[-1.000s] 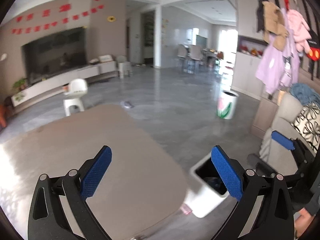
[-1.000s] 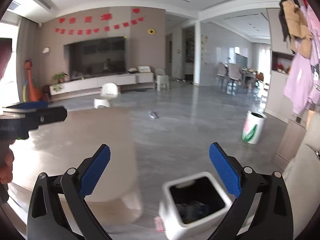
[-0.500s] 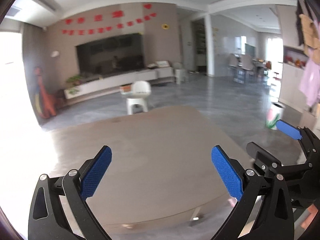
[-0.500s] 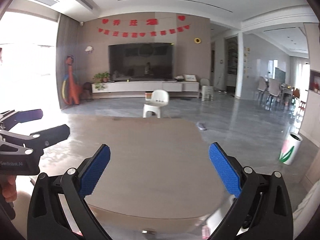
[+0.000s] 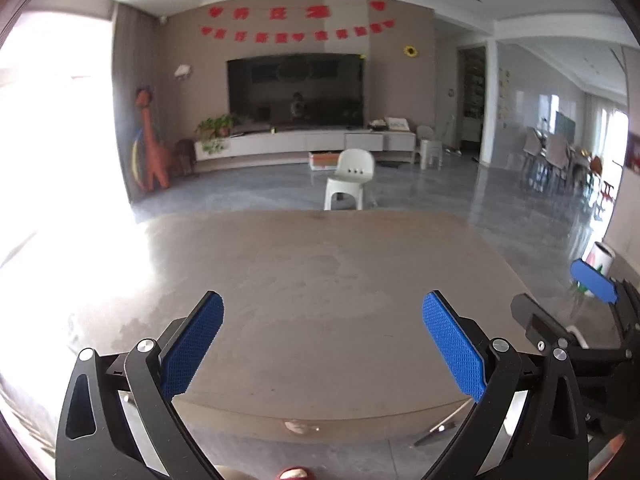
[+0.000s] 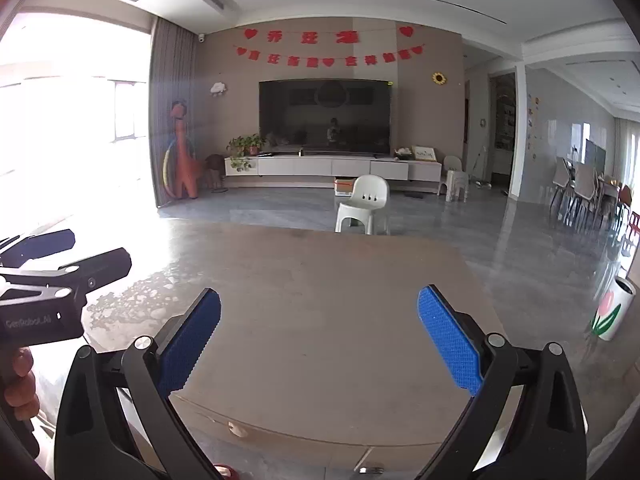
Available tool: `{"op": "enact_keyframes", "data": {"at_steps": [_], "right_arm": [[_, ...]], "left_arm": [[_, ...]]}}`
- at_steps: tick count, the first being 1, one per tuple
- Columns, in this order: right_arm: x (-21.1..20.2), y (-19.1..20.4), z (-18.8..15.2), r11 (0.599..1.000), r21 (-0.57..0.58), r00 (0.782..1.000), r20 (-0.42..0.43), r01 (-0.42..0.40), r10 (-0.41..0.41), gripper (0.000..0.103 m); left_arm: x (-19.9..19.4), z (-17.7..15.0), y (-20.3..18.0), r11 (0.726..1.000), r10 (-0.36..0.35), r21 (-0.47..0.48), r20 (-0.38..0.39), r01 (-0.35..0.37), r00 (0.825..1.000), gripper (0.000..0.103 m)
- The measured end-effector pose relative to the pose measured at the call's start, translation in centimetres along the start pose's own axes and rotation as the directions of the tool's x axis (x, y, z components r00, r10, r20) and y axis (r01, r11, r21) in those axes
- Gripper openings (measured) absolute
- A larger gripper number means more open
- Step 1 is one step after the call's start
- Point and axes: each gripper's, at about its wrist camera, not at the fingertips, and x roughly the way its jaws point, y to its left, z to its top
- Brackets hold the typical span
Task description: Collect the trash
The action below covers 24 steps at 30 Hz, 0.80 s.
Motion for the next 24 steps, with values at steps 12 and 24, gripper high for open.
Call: {"op": "enact_keyframes", "data": {"at_steps": [12, 24], "right_arm": [[1.5, 3.7, -0.2, 0.999, -0.046, 0.999, -0.024, -0.022, 0.021, 0.098], [1.3, 4.8, -0.7, 0.997, -0.07, 0.999, -0.03, -0.032, 0.03, 0.098]], "left_arm": [[-0.3, -0.7, 4.5, 0.983, 0.172, -0.075, 0.031, -0.169, 0.985, 0.098], [0.0, -0.5, 5.7, 0.988, 0.139, -0.065, 0.008, -0.138, 0.99, 0.098]]}}
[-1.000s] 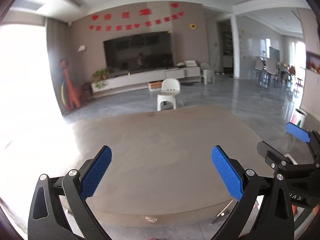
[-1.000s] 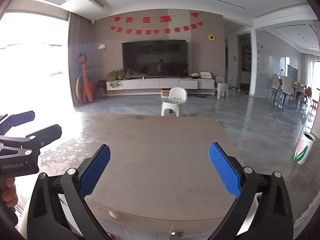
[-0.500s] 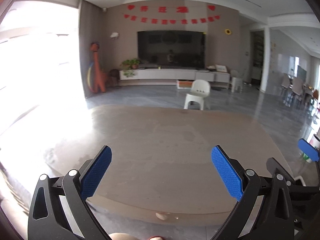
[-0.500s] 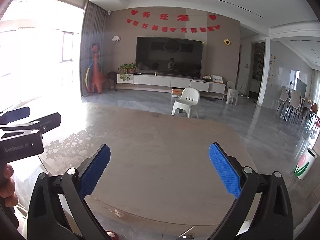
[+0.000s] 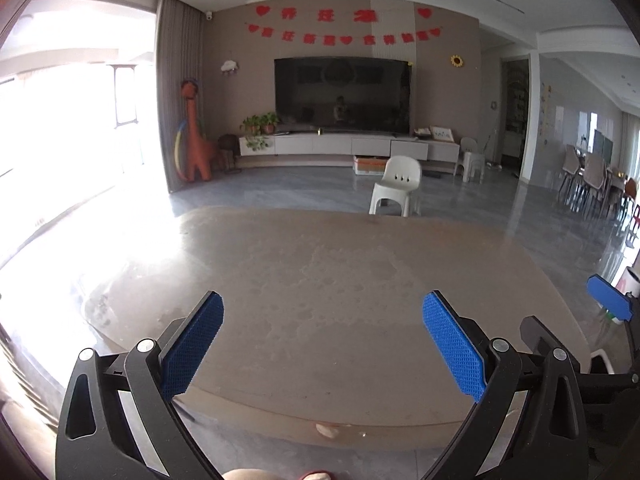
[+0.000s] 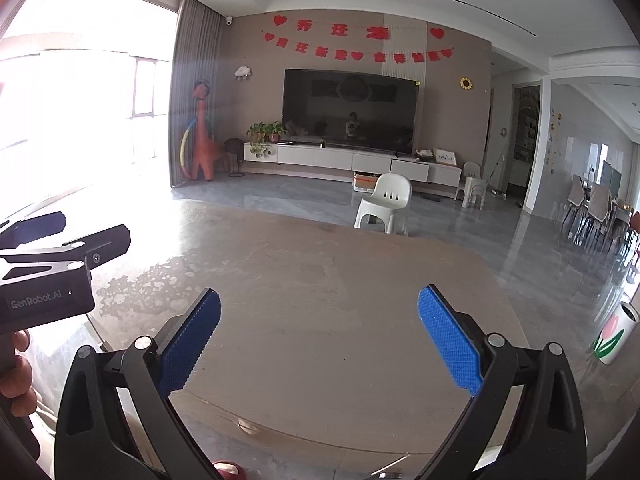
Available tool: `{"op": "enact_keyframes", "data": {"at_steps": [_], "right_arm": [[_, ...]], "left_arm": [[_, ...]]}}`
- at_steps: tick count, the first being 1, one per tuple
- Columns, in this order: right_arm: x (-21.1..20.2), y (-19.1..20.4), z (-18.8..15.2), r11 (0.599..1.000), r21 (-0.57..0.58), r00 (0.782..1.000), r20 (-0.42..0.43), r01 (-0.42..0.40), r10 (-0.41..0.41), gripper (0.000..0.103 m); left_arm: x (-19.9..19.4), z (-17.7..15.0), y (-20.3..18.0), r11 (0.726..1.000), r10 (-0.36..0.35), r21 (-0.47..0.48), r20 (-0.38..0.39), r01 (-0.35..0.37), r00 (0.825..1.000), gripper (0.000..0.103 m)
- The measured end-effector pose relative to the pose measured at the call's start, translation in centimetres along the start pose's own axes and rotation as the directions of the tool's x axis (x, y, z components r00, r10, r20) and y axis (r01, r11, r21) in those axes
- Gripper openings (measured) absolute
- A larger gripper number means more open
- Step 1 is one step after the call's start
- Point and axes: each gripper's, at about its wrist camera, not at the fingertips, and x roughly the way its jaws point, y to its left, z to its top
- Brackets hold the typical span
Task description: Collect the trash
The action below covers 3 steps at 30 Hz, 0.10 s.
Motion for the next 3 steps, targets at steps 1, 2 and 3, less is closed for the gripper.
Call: {"op": "enact_keyframes", "data": {"at_steps": [1, 2, 3], "right_arm": [[-0.02, 0.12, -0.13, 1.0, 0.0, 1.0, -0.001, 0.001, -0.001, 0.098], [-0.08, 0.12, -0.3, 1.0, 0.0, 1.0, -0.001, 0.002, -0.002, 0.098], [-0.11, 0.16, -0.38, 1.0, 0.003, 1.0, -0.002, 0.002, -0.002, 0.098]], "left_arm": [[-0.04, -0.1, -0.03, 1.0, 0.0, -0.001, 0.0, 0.0, 1.0, 0.098], [0.01, -0.03, -0.02, 1.0, -0.002, -0.001, -0.001, 0.002, 1.0, 0.098], [0.01, -0.07, -0.01, 1.0, 0.0, 0.0, -0.002, 0.0, 1.0, 0.098]]}}
